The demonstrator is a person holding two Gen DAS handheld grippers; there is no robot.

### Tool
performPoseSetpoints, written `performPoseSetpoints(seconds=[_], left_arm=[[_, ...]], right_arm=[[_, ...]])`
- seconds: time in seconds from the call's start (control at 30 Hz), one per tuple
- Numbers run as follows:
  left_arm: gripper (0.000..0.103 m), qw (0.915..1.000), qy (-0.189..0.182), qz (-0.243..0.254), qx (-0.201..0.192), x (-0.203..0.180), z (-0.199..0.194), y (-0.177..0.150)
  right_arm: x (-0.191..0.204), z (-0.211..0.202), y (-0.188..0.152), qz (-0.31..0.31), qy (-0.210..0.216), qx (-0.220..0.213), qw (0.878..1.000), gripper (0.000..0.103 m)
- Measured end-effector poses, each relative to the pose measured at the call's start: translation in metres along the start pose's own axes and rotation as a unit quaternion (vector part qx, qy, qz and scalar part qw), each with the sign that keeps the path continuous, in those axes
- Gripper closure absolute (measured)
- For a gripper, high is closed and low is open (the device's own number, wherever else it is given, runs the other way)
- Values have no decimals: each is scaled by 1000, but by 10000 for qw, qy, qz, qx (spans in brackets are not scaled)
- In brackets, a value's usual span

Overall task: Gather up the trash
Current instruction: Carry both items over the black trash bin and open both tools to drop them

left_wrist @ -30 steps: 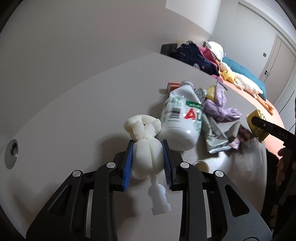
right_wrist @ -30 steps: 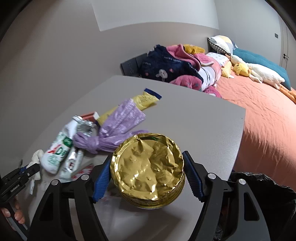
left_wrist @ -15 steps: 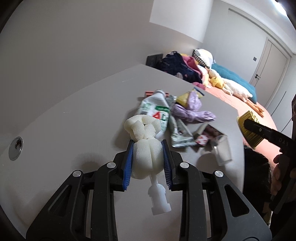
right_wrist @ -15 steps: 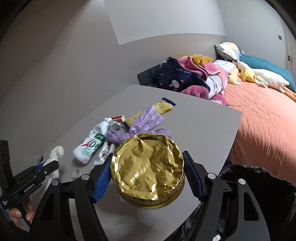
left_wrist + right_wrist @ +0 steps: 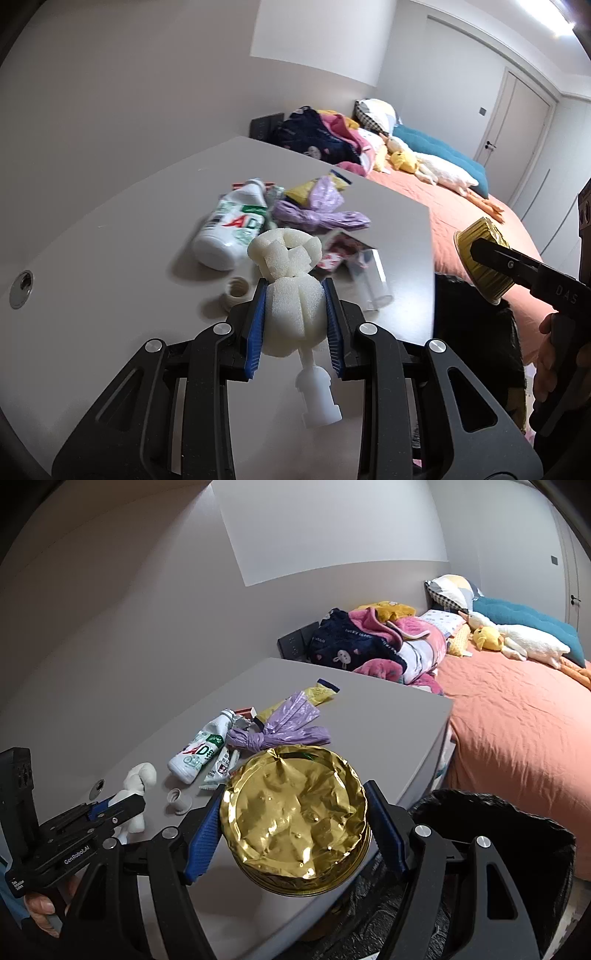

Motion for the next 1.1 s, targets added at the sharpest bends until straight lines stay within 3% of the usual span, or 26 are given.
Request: performPoseSetpoints(seconds=[0.53, 1.1], left_arm=[[75, 9987, -344, 375, -27, -57, -6, -14], [75, 9921, -781, 975, 114, -136, 7, -21]], right_arm=[[-27, -46, -32, 111, -196, -189, 9996, 30], [-82, -86, -56, 510, -578, -391, 9963, 30]])
Point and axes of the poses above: each gripper's, at about its wrist camera, not at the fingertips, and z roughly the way its jaws point, x to its left, y to its top, the point moved 1 cm from there along z, roughly the way its jaws point, and after that the axes turned 10 degrees about x, right-handed, at the moved point
